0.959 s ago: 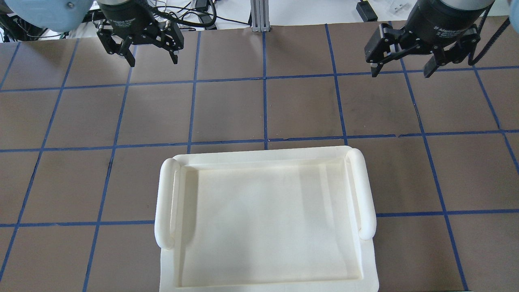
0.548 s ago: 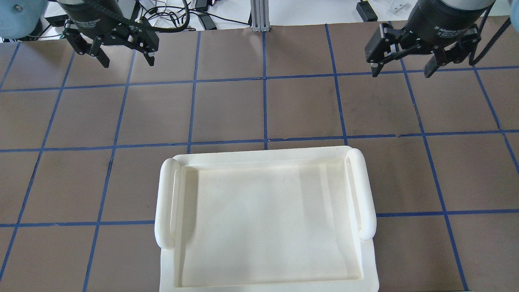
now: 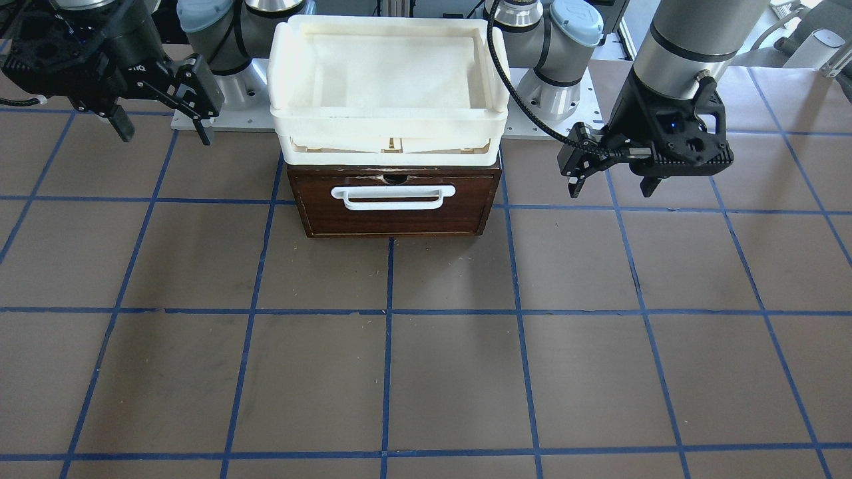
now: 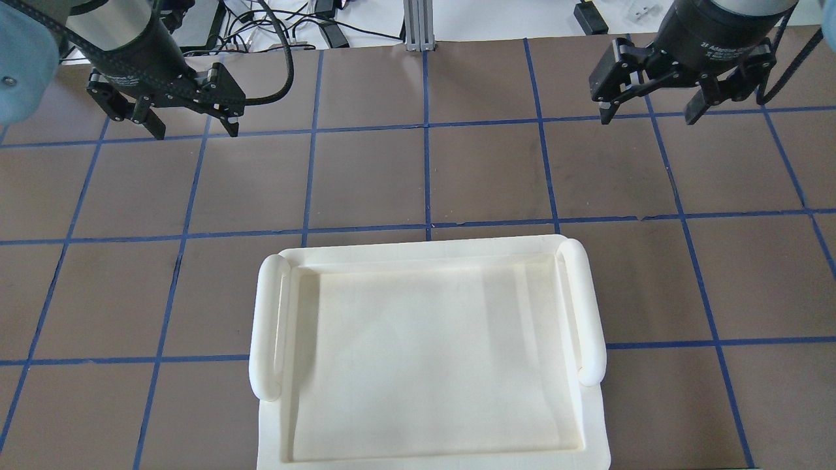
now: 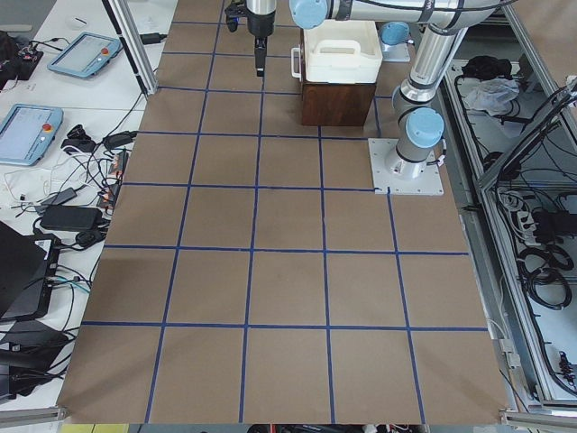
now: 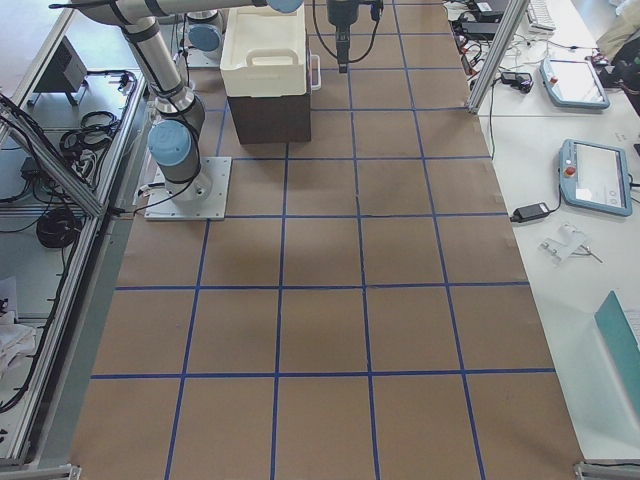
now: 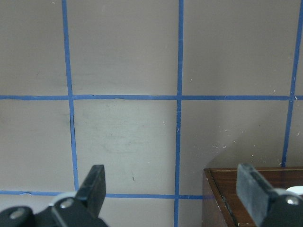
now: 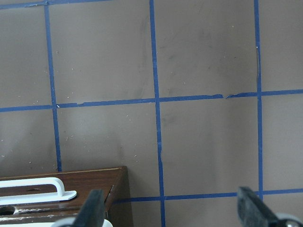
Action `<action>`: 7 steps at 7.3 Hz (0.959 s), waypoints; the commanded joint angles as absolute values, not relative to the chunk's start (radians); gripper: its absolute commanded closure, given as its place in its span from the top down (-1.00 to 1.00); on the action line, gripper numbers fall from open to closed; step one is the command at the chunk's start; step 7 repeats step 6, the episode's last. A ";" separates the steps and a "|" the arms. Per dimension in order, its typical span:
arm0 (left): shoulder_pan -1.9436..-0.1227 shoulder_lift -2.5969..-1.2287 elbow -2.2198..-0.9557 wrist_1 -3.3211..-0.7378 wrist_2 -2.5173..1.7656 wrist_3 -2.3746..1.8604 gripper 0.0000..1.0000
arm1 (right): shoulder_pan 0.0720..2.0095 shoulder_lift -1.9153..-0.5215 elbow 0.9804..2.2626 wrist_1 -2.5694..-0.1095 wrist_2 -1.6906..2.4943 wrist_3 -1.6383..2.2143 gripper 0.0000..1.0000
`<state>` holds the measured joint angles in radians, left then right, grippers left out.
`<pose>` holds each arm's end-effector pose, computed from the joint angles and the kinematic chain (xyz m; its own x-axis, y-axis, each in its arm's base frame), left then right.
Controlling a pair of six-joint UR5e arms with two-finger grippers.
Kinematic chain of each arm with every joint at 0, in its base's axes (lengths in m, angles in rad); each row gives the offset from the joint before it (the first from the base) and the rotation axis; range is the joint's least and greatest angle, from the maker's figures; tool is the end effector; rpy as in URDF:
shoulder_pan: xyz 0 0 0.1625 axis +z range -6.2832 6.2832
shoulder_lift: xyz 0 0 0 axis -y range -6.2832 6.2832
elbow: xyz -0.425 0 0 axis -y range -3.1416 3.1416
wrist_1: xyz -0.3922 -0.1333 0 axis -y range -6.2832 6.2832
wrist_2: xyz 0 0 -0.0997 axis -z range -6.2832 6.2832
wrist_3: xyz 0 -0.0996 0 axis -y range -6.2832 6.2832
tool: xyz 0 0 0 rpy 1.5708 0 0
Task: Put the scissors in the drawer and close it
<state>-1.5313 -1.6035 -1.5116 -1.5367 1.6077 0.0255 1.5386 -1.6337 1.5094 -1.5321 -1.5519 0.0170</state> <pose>-0.1093 -0.5162 0.5043 -0.9991 -0.0162 -0.0384 -0.0139 0.9981 -0.0596 0.1200 -0.4744 0.5446 -0.9987 0.0475 -0.0203 0.0491 0.9952 -0.0852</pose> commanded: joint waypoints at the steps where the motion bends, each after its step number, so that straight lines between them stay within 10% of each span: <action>1: -1.531 -1.598 -1.516 -1.536 1.605 0.025 1.00 | 1.539 -1.634 1.509 -1.532 -1.548 0.017 1.00; 7: -1.523 -1.598 -1.517 -1.528 1.617 0.051 1.00 | 1.540 -1.632 1.509 -1.534 -1.546 0.018 1.00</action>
